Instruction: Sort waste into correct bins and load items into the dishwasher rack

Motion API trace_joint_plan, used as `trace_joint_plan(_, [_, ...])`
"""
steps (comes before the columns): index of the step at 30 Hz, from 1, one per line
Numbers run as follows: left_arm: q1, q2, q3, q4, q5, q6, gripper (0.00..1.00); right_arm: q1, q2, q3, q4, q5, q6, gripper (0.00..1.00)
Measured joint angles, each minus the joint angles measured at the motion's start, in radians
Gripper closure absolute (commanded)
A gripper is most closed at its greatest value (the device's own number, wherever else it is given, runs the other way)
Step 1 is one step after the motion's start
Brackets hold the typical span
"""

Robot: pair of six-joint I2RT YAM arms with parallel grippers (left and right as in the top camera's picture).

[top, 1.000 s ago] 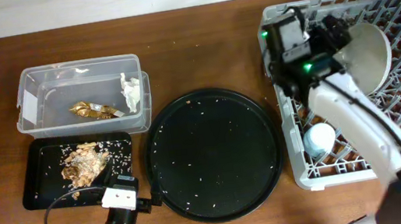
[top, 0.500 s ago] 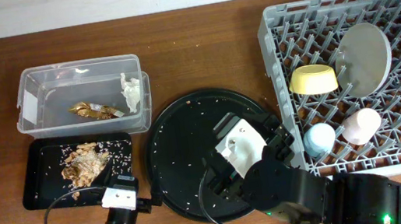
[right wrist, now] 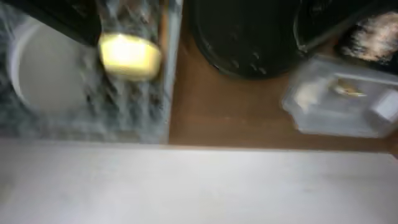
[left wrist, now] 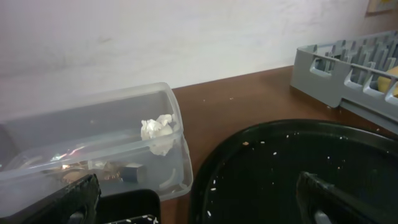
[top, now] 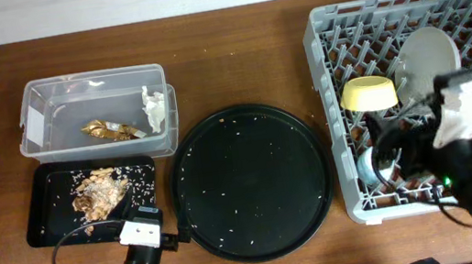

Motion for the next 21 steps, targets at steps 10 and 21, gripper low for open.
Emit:
trace_joint_plan(10, [0.000,0.000,0.000,0.000,0.000,0.000,0.00,-0.064,-0.632,-0.866,0.444,-0.030,-0.013,0.02])
trace_joint_plan(21, [0.000,0.000,0.000,0.000,0.000,0.000,0.00,-0.121,-0.732,-1.172,0.788,-0.041,-0.013,0.02])
